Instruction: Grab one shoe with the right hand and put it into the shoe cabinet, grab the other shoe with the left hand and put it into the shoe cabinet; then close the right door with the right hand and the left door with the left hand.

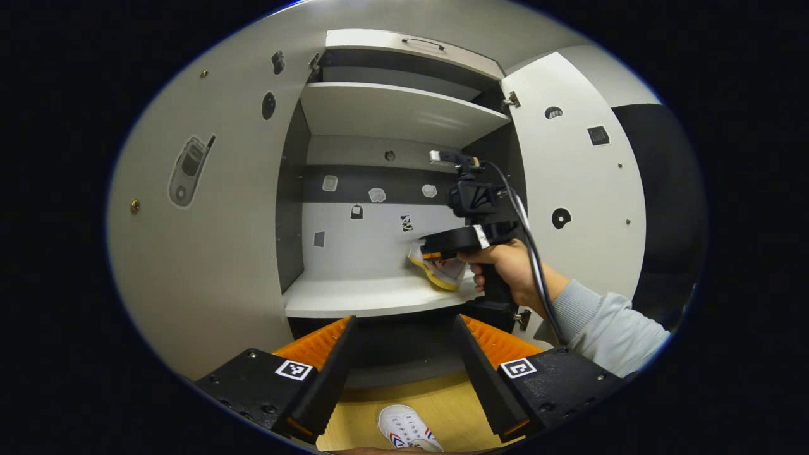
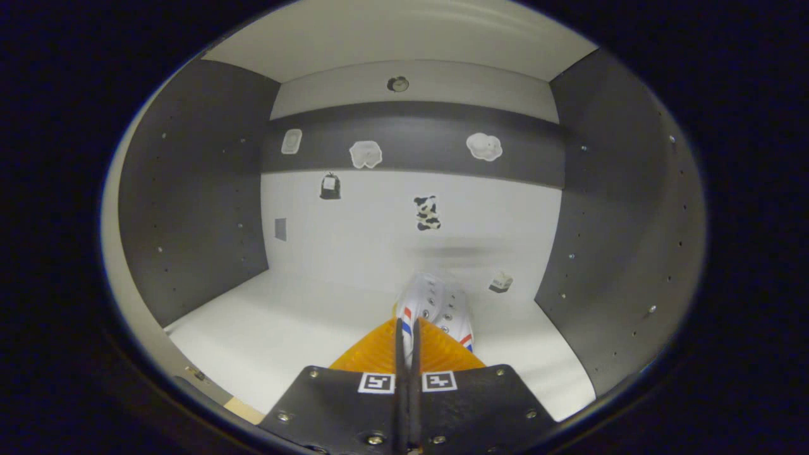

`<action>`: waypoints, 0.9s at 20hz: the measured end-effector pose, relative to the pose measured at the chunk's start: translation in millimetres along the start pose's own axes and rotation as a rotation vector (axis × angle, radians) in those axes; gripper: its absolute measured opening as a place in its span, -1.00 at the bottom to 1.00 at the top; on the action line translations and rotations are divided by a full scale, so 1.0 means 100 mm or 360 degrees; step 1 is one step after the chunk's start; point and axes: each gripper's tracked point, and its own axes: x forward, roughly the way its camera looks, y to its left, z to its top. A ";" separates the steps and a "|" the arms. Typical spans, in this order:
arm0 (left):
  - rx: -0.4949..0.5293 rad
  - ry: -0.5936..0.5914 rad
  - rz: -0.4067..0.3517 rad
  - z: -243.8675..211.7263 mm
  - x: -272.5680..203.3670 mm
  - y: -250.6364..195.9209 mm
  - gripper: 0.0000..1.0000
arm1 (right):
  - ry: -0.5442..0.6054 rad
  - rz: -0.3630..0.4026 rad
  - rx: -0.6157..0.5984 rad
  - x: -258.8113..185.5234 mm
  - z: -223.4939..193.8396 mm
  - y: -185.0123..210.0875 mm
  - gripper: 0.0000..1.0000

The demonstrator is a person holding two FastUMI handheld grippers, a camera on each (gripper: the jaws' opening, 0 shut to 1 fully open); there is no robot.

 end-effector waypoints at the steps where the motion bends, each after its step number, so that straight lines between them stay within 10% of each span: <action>1: -0.0001 0.0008 -0.0009 -0.02 0.01 -0.02 0.84 | -0.0024 -0.0045 -0.0001 0.06 0.00 -0.04 -0.97; 3: 0.0011 0.0014 -0.0004 -0.03 0.03 -0.02 0.84 | -0.0173 -0.0073 0.0025 -0.04 0.28 -0.14 -0.68; 6: 0.0036 0.0024 0.0041 -0.06 0.07 0.01 0.84 | -0.0254 -0.0088 0.0159 -0.46 0.41 -0.23 0.97; 18: 0.0059 0.0012 0.0216 -0.27 0.25 0.00 0.84 | -0.0473 -0.0099 0.0169 -2.36 0.12 -0.45 0.95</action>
